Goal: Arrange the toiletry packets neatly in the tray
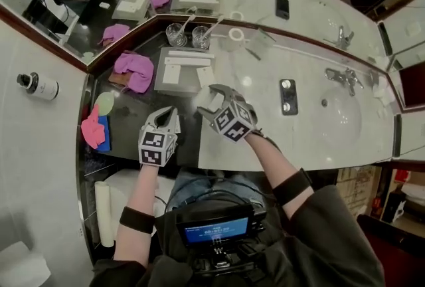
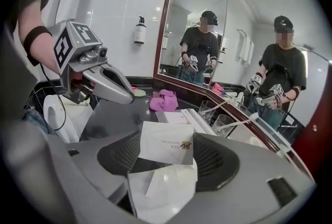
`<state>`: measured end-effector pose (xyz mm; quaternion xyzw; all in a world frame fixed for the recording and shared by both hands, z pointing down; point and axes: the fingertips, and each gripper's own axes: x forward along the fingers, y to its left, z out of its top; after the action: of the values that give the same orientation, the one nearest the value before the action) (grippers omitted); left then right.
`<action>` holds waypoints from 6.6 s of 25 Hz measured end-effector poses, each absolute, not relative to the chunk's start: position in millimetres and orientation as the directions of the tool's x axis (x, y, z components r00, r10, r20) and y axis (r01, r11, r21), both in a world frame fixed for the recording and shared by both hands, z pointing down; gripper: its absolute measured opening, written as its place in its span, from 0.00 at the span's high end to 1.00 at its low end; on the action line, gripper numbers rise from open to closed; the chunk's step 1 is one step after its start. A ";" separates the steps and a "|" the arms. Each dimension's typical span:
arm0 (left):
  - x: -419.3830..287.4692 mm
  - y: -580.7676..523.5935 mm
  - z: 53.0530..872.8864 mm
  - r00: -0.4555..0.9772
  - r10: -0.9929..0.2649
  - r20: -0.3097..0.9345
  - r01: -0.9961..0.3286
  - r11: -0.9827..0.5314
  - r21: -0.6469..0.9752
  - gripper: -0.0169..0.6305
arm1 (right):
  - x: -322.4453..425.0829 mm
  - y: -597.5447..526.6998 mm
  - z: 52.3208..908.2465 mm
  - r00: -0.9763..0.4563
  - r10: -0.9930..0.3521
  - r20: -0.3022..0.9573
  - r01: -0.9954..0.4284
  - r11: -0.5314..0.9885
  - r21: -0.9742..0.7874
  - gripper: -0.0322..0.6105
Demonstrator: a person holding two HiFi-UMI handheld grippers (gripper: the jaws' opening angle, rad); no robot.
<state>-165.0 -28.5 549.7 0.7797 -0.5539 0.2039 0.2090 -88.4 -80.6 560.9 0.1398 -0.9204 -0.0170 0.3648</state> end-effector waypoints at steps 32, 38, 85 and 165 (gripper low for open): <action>-236.5 -82.7 612.5 0.233 -0.781 0.579 -0.972 -0.168 0.165 0.97 | -175.9 -168.1 664.0 -0.509 -0.129 0.851 0.159 0.958 0.240 0.38; -233.0 -82.7 612.2 0.238 -0.779 0.581 -0.971 -0.173 0.165 0.97 | -173.4 -170.2 661.2 -0.514 -0.142 0.846 0.127 0.963 0.238 0.39; -95.0 -13.7 498.1 0.228 -0.840 0.493 -0.973 -0.205 0.102 0.97 | 73.6 -70.6 544.7 -0.748 -0.340 0.570 -0.552 0.795 -0.250 0.93; -210.0 -150.6 622.0 0.222 -0.676 0.702 -0.973 -0.197 0.118 0.48 | -102.0 -129.4 582.1 -0.696 -0.280 0.662 -0.509 0.842 -0.178 0.93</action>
<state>-210.0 -150.6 622.0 0.7283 -0.5663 0.2613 0.2839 -102.0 -129.4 582.1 0.2183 -0.9037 0.1766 0.3234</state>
